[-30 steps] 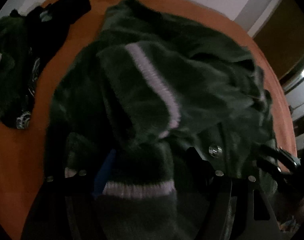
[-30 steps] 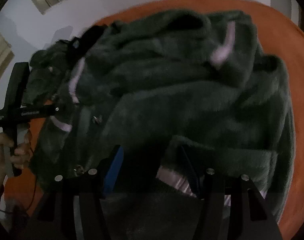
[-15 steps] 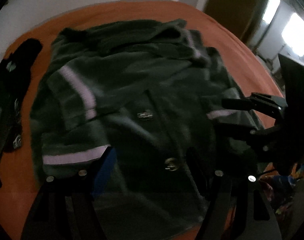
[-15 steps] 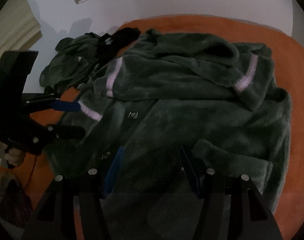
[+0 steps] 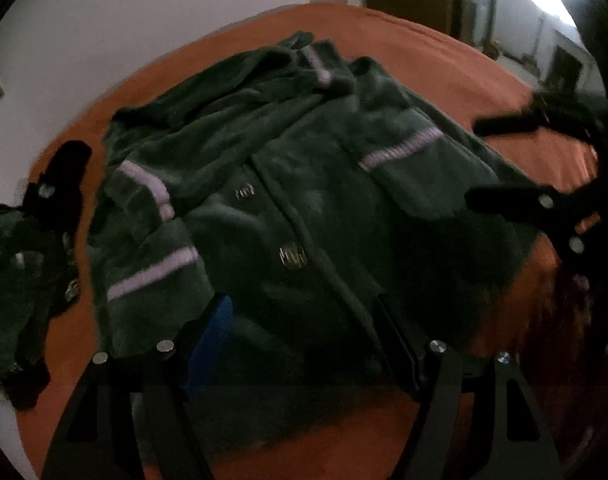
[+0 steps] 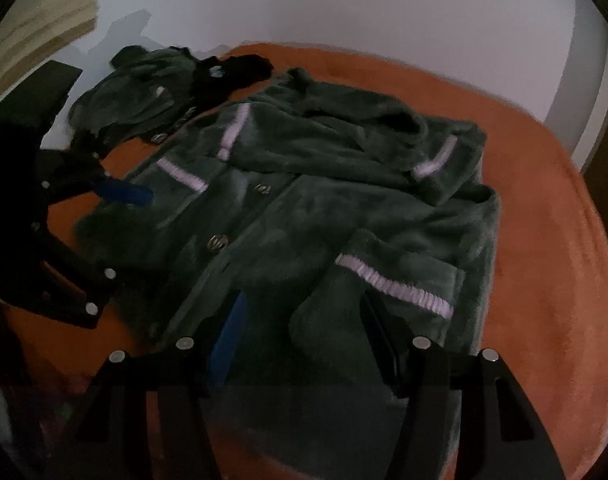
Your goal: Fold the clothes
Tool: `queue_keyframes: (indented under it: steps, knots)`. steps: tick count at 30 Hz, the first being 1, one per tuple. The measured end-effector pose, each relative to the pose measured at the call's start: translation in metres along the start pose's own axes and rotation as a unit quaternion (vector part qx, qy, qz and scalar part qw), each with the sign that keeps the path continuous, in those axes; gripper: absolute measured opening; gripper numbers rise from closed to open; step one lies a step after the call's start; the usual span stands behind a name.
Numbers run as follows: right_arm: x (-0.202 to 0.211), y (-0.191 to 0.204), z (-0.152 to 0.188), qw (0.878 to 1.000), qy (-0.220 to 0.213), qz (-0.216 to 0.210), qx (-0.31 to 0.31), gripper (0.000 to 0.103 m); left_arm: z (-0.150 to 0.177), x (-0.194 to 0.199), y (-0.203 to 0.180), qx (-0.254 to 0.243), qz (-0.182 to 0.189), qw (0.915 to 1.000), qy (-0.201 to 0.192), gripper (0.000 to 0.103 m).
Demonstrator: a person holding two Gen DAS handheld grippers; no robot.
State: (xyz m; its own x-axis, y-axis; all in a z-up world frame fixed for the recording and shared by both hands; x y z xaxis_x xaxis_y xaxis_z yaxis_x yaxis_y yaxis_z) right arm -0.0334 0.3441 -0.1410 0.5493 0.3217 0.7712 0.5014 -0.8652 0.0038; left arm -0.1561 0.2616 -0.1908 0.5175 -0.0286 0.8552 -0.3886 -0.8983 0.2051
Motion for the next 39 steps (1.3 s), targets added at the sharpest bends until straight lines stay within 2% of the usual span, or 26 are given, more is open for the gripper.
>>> queue_keyframes:
  steps: [1, 4, 6, 8, 11, 16, 19, 23, 28, 31, 36, 39]
  knots:
    - [0.003, 0.007, 0.005, 1.0, -0.001, 0.011, 0.016, 0.07, 0.011, 0.007, -0.004, -0.017, -0.013, 0.9998, 0.0, 0.074]
    - [0.003, 0.033, 0.019, 0.998, 0.016, 0.027, 0.056, 0.07, 0.043, 0.017, -0.002, -0.041, -0.06, 0.9973, 0.008, 0.074]
    - [0.0, 0.052, 0.027, 0.996, 0.03, 0.022, 0.083, 0.07, 0.06, 0.015, 0.004, -0.034, -0.055, 0.9976, 0.027, 0.074]
    - [-0.005, 0.071, 0.035, 0.991, 0.044, 0.017, 0.125, 0.07, 0.073, 0.014, 0.009, -0.047, -0.047, 0.997, 0.038, 0.074]
    - [-0.016, 0.087, 0.048, 0.983, 0.066, 0.006, 0.172, 0.07, 0.085, 0.009, 0.004, -0.095, -0.054, 0.9931, 0.042, 0.074]
    - [-0.027, 0.091, 0.064, 0.975, 0.095, -0.013, 0.199, 0.07, 0.098, -0.008, -0.006, -0.126, -0.05, 0.9896, 0.048, 0.074]
    - [-0.032, 0.089, 0.073, 0.972, 0.117, -0.008, 0.205, 0.07, 0.105, -0.02, -0.005, -0.121, -0.058, 0.9895, 0.054, 0.074]
    - [-0.041, 0.082, 0.086, 0.966, 0.148, 0.015, 0.211, 0.07, 0.107, -0.026, 0.003, -0.08, -0.045, 0.9939, 0.061, 0.075]
    - [-0.054, 0.073, 0.091, 0.964, 0.166, 0.041, 0.204, 0.07, 0.106, -0.028, -0.001, -0.082, -0.057, 0.9932, 0.06, 0.077]
    - [-0.062, 0.072, 0.09, 0.963, 0.168, 0.054, 0.204, 0.07, 0.104, -0.031, -0.003, -0.07, -0.073, 0.9934, 0.054, 0.078]
    - [-0.069, 0.077, 0.079, 0.953, 0.139, 0.111, 0.244, 0.07, 0.101, -0.036, 0.005, -0.008, -0.08, 0.9955, 0.051, 0.081]
    - [-0.07, 0.071, 0.072, 0.958, 0.134, 0.119, 0.225, 0.07, 0.096, -0.041, 0.014, 0.029, -0.078, 0.9954, 0.047, 0.081]
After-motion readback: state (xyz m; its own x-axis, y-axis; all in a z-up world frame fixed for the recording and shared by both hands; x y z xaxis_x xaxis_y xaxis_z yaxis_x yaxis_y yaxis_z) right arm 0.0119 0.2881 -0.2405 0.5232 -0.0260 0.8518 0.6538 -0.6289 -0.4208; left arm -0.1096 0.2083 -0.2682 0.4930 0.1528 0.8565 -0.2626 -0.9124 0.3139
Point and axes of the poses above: each gripper's, at about its wrist camera, not at the fingertips, and x roughly against the way its jaws point, y to its left, z to its underside, the point moved 5 cm from there along -x, roughly the way its jaws point, and after that the axes turned 2 degrees about -z, right-handed, at the moved point
